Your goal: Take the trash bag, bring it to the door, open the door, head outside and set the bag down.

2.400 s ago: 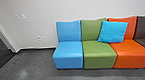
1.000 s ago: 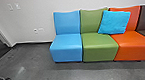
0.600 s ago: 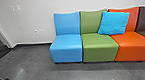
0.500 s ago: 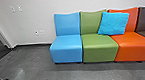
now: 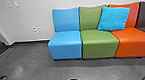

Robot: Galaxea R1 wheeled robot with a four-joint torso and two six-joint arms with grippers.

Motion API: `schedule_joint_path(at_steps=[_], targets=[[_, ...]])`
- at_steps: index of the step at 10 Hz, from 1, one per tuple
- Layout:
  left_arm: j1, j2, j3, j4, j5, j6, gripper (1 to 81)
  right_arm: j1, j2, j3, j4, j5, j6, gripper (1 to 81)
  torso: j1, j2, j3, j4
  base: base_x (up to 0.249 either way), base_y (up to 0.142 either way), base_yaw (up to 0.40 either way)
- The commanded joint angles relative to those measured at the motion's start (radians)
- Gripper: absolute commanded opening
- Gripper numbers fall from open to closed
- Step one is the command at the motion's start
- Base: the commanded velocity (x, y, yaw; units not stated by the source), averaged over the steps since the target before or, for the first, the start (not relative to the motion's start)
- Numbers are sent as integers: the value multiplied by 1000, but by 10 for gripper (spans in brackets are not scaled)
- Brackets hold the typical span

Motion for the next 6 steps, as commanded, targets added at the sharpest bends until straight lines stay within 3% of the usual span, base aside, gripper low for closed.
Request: schedule_joint_path(at_steps=[1, 3, 4, 6], targets=[[-125, -6, -6, -20, 63, -5, 811, 116, -50, 36, 32, -89, 4, 811, 63, -98, -92, 0, 0, 0, 0], [-117, -8, -8, -18, 60, -5, 811, 139, -56, 52, 29, -109, 20, 811, 107, -143, -159, 0, 0, 0, 0], [-113, -9, -8, -16, 58, -3, 811, 151, -57, 57, 27, -127, 27, 811, 66, -103, -100, 0, 0, 0, 0], [-93, -8, -9, -16, 44, -3, 811, 162, -59, 60, 27, -149, 30, 811, 85, -121, -132, 0, 0, 0, 0]])
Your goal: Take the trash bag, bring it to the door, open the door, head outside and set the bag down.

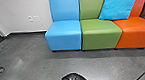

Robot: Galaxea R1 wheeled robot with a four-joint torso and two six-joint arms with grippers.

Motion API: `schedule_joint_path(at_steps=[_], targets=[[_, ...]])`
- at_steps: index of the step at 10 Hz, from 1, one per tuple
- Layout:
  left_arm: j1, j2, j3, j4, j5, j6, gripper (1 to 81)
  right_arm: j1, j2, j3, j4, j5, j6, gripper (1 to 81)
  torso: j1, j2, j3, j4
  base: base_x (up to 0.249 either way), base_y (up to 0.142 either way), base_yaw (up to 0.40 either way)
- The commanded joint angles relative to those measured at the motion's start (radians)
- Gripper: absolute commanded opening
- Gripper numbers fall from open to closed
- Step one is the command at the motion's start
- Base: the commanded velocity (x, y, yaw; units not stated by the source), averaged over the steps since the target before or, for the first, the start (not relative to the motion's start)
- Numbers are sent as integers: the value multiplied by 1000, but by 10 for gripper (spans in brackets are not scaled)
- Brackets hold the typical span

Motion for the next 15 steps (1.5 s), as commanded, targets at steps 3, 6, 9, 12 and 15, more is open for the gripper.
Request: schedule_joint_path(at_steps=[3, 6, 9, 12, 15], targets=[[-42, 7, -15, -8, -105, -4, 811, 100, -60, 29, 27, -116, 5, 811, 1, -1, -59, 0, 0, 0, 0], [-36, 13, -43, -10, -105, -4, 811, 100, -59, 38, 26, -116, 5, 811, 1, -1, -30, 0, 0, 0, 0], [-32, 13, -45, -8, -105, -3, 811, 94, -62, 38, 21, -116, 5, 811, 1, -1, -49, 0, 0, 0, 0], [-30, 11, -45, -8, -105, -4, 10, 91, -60, 42, 18, -116, 3, 811, 1, -2, -48, 0, 0, 0, 0], [-19, 7, -43, -7, -103, -1, 10, 90, -60, 43, 18, -116, 3, 811, 1, -1, -48, 0, 0, 0, 0]])
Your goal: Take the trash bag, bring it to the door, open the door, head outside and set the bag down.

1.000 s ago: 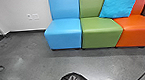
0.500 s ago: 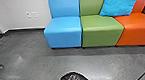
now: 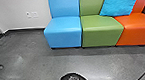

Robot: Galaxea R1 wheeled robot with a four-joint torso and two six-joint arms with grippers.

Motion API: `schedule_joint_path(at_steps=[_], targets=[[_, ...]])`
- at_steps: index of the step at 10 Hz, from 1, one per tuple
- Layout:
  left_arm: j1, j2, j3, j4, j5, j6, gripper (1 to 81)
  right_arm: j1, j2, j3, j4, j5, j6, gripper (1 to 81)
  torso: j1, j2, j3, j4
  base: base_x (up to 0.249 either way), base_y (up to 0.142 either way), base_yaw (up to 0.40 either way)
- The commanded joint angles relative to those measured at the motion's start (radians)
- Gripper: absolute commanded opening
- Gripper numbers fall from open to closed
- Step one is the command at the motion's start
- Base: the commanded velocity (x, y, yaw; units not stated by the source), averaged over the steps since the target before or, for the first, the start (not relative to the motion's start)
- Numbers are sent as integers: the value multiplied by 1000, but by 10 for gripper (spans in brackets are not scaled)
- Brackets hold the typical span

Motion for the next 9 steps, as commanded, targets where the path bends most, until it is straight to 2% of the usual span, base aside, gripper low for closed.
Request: schedule_joint_path(at_steps=[1, 2, 4, 6, 7, 9], targets=[[-62, -11, -18, 15, 10, -7, 10, 78, -49, 28, 23, -72, 2, 811, 0, 0, 0, 0, 0, 0, 0], [-55, -14, -18, 10, 10, -9, 10, 74, -49, 28, 22, -72, 2, 811, -64, 100, 0, 0, 0, 0, 0], [-47, -24, -18, 13, 16, -7, 10, 45, -44, 22, 23, -67, 0, 811, -71, 112, 0, 0, 0, 0, 0], [-42, -39, -8, 15, 41, -4, 10, 2, -23, 8, 0, -51, 2, 811, -109, 173, 0, 0, 0, 0, 0], [-44, -54, 7, 13, 74, -3, 10, -26, -10, -4, -6, -19, 0, 811, -132, 210, 0, 0, 0, 0, 0], [-42, -91, 67, 9, 79, -3, 10, -80, 17, -35, -7, 34, -9, 811, -177, 283, -1, 0, 0, 0, 0]])
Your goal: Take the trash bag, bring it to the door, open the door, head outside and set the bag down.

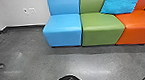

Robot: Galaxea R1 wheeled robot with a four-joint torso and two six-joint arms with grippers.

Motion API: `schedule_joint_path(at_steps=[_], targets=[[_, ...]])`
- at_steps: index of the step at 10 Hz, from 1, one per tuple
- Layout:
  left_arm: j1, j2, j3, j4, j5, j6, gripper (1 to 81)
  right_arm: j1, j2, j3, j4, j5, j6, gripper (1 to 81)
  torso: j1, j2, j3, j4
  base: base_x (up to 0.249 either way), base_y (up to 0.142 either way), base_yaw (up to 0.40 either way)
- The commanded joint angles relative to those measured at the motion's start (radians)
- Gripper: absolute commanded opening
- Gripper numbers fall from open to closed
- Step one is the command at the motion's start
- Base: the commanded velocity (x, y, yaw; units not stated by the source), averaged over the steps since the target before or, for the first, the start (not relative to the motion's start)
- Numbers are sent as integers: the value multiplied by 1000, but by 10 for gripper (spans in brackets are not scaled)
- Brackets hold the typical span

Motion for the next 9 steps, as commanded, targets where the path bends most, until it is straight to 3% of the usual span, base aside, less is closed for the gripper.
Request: schedule_joint_path(at_steps=[1, 3, 9], targets=[[-81, -48, 88, -9, 91, -3, 10, -9, 2, -25, 6, 11, -10, 811, -63, 97, 0, 0, 0, 0, 0], [-81, -67, 131, -9, 90, -3, 10, -64, 42, -48, -24, 58, -10, 811, -108, 169, 0, 0, 0, 0, 0], [-76, -128, 234, 3, 94, 2, 10, -199, 179, -216, -43, 146, -11, 811, -233, 368, 191, 0, 0, 0, 0]])
